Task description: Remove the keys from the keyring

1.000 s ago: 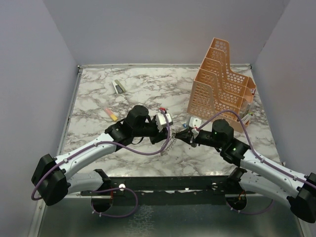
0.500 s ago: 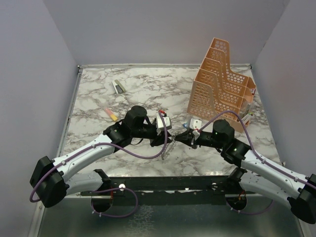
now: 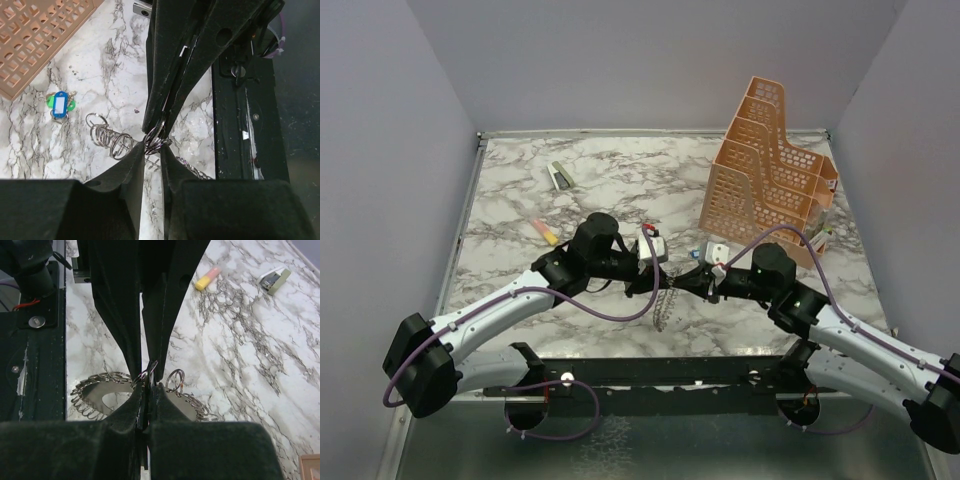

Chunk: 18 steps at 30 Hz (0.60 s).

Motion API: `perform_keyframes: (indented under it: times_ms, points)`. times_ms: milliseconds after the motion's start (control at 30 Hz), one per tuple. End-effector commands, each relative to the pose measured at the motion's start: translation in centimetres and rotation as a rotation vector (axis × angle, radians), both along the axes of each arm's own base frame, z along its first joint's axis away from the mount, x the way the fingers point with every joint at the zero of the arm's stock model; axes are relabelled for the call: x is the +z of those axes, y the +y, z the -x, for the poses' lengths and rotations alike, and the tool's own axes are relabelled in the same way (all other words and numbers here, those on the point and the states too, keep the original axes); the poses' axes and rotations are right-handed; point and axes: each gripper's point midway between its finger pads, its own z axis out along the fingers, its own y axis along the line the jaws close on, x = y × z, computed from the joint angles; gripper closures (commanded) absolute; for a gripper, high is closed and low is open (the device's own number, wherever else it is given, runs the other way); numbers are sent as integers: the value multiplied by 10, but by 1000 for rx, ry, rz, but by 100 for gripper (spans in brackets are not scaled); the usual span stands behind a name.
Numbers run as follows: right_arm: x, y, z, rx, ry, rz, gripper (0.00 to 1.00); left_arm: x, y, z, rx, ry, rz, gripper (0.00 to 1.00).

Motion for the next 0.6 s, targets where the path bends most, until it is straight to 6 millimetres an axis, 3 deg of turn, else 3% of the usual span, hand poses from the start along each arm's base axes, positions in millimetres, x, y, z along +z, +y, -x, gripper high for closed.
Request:
perform_keyframes:
  times_ms: [0,267,467,567]
  points:
    - [34,-2,-8,-51,-92,-93,99,0,-1,9,-54,15,10,84]
    - [34,-13,-17,-137,-108,-85,100,1,-1,13,-74,15,10,100]
    - [31,-18,-22,-176,-105,-68,100,2,0,16,-93,26,10,100]
    - [32,-21,-23,-198,-100,-66,100,-1,1,8,-42,19,-10,100]
